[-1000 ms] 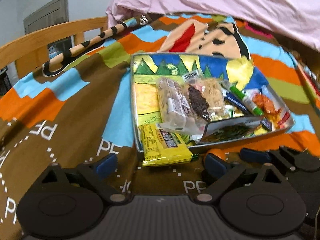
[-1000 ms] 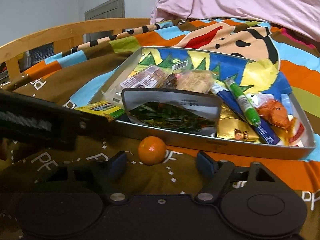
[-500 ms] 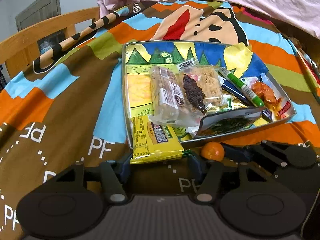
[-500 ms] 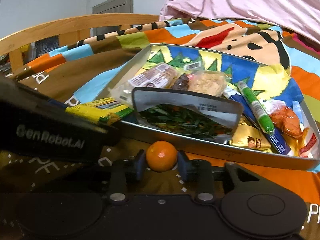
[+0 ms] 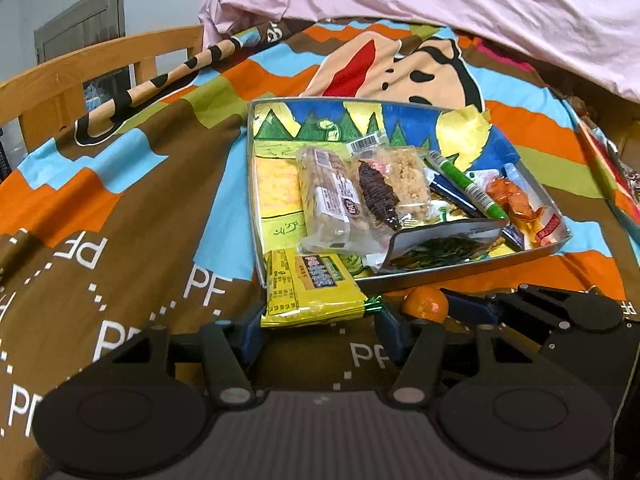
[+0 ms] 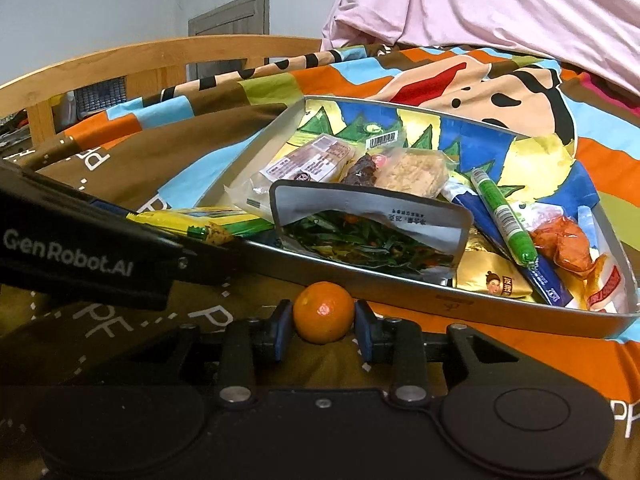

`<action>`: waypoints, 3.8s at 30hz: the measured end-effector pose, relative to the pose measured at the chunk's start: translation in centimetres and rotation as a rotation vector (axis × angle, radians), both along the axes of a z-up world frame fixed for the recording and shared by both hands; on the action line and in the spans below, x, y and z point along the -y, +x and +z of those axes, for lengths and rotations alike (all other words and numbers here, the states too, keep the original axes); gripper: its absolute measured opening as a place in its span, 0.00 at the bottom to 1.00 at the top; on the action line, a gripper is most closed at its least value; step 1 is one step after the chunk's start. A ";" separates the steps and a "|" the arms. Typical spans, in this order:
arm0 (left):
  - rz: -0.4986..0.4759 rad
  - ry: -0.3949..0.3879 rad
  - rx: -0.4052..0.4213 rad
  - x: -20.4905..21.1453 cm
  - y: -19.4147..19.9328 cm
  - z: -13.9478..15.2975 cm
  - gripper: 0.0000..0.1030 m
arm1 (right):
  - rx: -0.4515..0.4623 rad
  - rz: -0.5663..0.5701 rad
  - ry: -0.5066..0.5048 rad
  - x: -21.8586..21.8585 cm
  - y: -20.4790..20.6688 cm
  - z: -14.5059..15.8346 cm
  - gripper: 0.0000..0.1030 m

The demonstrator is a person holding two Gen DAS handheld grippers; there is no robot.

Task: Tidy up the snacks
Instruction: 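Grasp the yellow packet with the left tool while the right tool grasps the orange ball, then lower the yellow packet and orange ball into the tray and open both tools, then withdraw both open tools up and back from the tray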

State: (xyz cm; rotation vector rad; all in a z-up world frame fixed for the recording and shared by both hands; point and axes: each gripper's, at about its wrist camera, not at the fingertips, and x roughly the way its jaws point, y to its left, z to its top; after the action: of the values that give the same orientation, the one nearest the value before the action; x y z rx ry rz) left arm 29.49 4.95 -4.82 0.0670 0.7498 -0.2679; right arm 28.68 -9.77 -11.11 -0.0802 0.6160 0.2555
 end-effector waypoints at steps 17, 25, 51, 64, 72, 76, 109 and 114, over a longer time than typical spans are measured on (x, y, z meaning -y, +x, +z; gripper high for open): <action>-0.006 -0.045 0.131 -1.0 -3.1 1.6 0.60 | 0.117 0.017 -0.006 1.4 -3.3 3.6 0.34; 0.004 -0.076 0.167 -1.4 -3.7 3.0 0.60 | 0.167 0.022 0.003 1.3 -3.6 5.3 0.34; -0.004 -0.205 0.235 4.5 11.0 5.8 0.60 | 0.083 -0.122 0.014 7.8 9.3 5.3 0.34; 0.032 -0.177 0.203 7.2 15.6 3.9 0.60 | 0.043 -0.135 0.010 8.1 11.8 3.8 0.36; 0.053 -0.170 0.147 6.8 15.7 2.6 0.61 | 0.045 -0.151 0.022 8.3 11.6 3.7 0.48; 0.052 -0.164 0.140 6.6 15.2 2.6 0.69 | 0.053 -0.151 0.030 8.3 11.2 4.0 0.58; 0.136 -0.234 0.305 2.3 5.1 7.6 1.00 | 0.235 -0.196 0.076 9.4 3.3 12.1 0.98; 0.138 -0.212 0.336 2.2 1.5 8.2 1.00 | 0.255 -0.191 0.070 9.7 0.5 13.0 0.99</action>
State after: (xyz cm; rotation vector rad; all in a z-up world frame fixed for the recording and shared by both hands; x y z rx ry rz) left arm 31.04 2.72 3.34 -0.1376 0.3873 -0.1960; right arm 29.17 -19.47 1.92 0.0139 0.3578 0.0796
